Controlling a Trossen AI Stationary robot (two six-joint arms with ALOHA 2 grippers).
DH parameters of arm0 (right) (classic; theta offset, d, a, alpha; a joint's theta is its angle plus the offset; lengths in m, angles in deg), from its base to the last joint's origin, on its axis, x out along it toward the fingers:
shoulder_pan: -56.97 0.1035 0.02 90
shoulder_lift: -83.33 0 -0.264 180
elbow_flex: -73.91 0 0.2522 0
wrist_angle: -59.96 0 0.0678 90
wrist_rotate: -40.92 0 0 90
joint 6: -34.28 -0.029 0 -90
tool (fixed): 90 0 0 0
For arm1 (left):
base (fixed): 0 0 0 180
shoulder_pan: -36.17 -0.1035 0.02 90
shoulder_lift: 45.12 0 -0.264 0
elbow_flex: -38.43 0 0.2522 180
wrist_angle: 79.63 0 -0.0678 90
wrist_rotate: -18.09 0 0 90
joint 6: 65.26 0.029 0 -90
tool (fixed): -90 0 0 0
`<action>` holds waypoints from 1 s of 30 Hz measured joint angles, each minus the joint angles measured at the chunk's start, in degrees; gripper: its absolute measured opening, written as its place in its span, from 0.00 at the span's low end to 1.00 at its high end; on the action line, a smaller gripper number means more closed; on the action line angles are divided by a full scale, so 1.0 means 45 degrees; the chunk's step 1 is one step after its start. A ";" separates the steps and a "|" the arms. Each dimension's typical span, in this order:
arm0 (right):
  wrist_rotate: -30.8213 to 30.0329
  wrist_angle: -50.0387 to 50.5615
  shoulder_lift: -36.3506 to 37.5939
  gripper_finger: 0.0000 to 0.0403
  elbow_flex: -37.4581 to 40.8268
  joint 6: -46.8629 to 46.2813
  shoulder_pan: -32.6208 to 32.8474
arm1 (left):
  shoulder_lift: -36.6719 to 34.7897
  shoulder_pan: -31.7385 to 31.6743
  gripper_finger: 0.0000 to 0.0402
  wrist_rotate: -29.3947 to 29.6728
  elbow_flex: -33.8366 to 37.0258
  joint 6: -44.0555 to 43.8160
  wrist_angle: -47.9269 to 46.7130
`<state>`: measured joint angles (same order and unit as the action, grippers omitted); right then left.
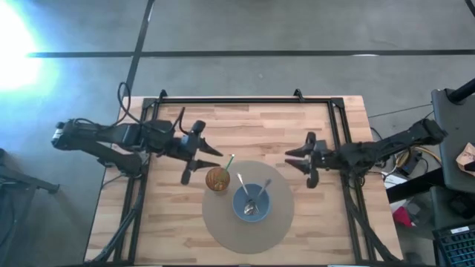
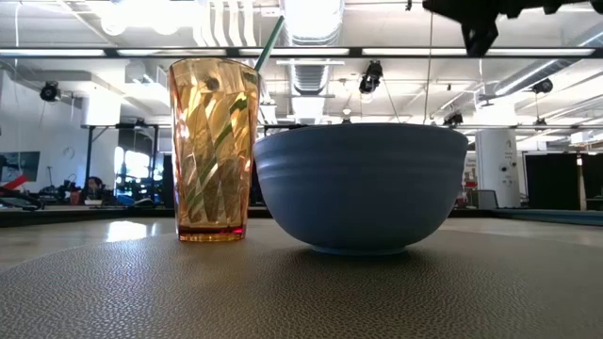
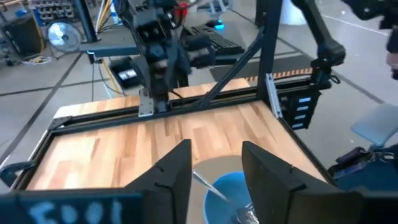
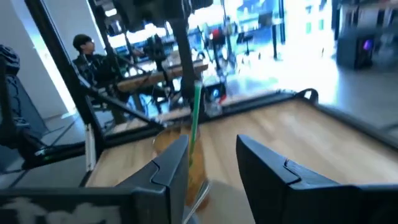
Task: Pick & Place Utensil
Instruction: Return to Home Position
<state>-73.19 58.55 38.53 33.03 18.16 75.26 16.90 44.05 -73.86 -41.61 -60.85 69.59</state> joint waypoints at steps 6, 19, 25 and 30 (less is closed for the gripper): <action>-0.0001 0.1449 0.1285 0.28 -0.0520 0.1025 -0.0476 | -0.0225 -0.0125 0.20 -0.0129 0.0083 0.0335 -0.1012; 0.0042 0.4072 0.2774 0.10 -0.1807 0.2050 -0.0710 | -0.3366 -0.0159 0.01 -0.0138 0.3100 0.0376 -0.0053; 0.0033 0.4084 0.2788 0.02 -0.1783 0.2880 -0.0710 | -0.5389 -0.0169 0.01 -0.0137 0.5430 0.0343 0.1119; 0.0033 0.4093 0.2820 0.02 -0.1778 0.3083 -0.0720 | -0.6871 -0.0169 0.00 -0.0138 0.7440 0.0074 0.2296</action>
<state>-73.04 76.97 51.22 25.03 32.03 72.02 -14.02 43.29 -74.48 -8.13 -60.52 79.92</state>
